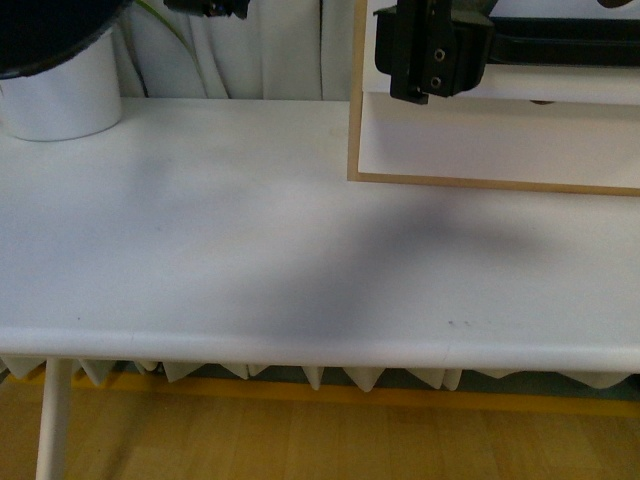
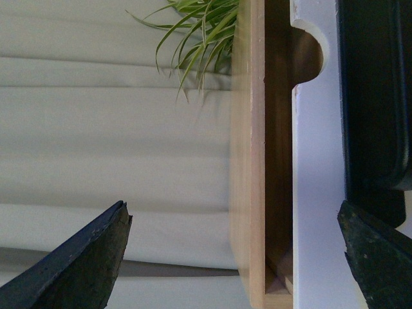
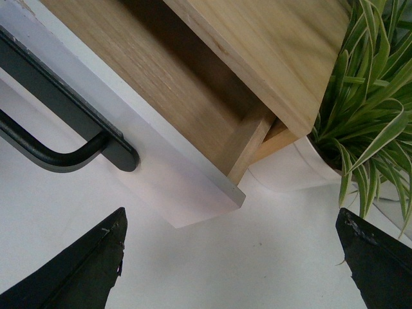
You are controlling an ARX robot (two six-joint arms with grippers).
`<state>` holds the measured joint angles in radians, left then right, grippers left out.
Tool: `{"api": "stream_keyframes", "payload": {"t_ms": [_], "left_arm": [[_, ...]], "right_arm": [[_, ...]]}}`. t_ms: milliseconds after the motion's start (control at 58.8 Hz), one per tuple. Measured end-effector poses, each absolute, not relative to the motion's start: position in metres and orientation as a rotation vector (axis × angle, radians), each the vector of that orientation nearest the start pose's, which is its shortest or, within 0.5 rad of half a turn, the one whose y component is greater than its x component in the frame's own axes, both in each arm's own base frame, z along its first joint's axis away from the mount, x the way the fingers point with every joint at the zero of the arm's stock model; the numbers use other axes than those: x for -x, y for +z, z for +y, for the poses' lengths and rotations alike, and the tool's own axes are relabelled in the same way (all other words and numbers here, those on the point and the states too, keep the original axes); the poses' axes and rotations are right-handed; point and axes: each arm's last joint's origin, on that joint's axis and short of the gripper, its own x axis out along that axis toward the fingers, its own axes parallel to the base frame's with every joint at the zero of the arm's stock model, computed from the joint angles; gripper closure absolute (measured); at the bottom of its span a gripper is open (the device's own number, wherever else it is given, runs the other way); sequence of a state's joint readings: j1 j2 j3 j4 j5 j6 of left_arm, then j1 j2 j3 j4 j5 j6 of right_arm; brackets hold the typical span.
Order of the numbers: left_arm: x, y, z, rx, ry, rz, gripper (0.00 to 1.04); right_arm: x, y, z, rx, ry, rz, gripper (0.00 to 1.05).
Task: Close drawer sideways
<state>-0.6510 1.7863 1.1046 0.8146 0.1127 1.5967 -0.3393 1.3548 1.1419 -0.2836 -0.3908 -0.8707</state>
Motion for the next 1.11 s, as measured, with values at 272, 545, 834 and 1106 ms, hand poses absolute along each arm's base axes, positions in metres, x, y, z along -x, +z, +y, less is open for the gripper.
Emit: {"api": "stream_keyframes", "payload": {"t_ms": [272, 545, 834, 1106], "left_arm": [[-0.328, 0.264, -0.251, -1.476, -0.488, -0.701, 0.06], [-0.350, 0.267, -0.256, -1.479, -0.480, -0.707, 0.06], [-0.382, 0.264, -0.266, -1.494, -0.471, -0.698, 0.06], [-0.406, 0.261, -0.280, -1.498, -0.453, -0.700, 0.06]], "right_arm": [[-0.305, 0.318, -0.090, 0.674, 0.237, 0.415, 0.09], [-0.333, 0.315, -0.092, 0.681, 0.219, 0.412, 0.09], [-0.362, 0.309, -0.096, 0.673, 0.187, 0.389, 0.09], [-0.378, 0.306, -0.101, 0.652, 0.138, 0.369, 0.09]]}}
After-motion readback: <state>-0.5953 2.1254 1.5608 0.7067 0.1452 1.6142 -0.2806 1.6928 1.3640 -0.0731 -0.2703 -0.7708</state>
